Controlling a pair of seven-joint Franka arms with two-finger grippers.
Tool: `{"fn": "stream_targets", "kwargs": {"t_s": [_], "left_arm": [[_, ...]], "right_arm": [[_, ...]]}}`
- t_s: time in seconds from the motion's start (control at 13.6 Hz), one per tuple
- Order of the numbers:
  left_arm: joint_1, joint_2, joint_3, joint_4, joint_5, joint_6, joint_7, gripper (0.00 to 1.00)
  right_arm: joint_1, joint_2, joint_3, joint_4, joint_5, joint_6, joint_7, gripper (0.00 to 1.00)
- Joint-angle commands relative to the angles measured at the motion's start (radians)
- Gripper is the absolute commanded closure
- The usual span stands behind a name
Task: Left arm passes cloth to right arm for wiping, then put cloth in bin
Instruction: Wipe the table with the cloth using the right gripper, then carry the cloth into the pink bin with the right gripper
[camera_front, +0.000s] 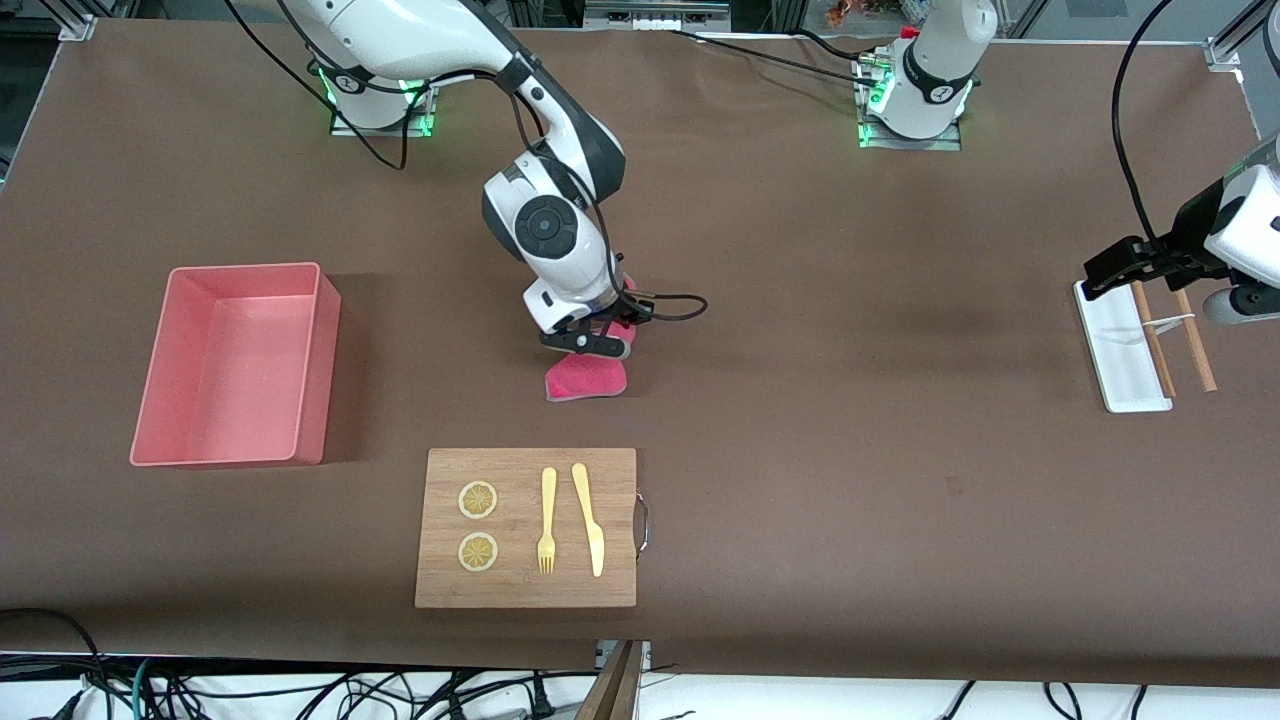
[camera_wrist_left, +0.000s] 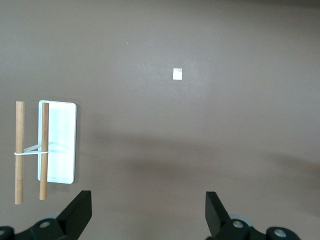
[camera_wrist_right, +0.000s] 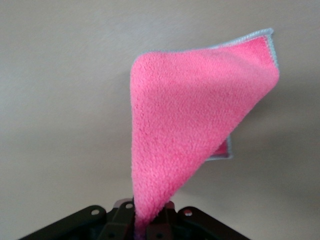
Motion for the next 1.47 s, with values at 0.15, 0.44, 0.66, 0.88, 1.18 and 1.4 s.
{"fn": "stream_targets", "kwargs": {"t_s": [0.15,0.44,0.66,0.88,1.18,1.4], "left_arm": [[-0.007,0.013,-0.022,0.065,-0.019,-0.065,-0.024,0.00],[0.006,0.025,-0.022,0.067,-0.019,-0.088,-0.022,0.00],[-0.001,0.028,-0.022,0.067,-0.018,-0.090,-0.024,0.00],[0.006,0.023,-0.019,0.073,-0.019,-0.116,-0.021,0.00],[0.006,0.025,-0.021,0.084,-0.019,-0.119,-0.024,0.00],[0.006,0.028,-0.019,0.101,-0.018,-0.119,-0.022,0.00]], "right_arm": [[-0.115,-0.049,0.005,-0.070,-0.010,-0.138,-0.162,1.00],[-0.297,-0.221,0.005,-0.316,-0.009,-0.143,-0.511,1.00],[-0.399,-0.263,-0.052,-0.411,-0.009,-0.145,-0.773,1.00],[-0.453,-0.281,-0.144,-0.428,-0.010,-0.158,-1.013,1.00],[-0.459,-0.330,-0.186,-0.382,-0.026,-0.235,-1.063,1.00],[-0.459,-0.361,-0.213,-0.264,-0.045,-0.396,-1.061,1.00]]}}
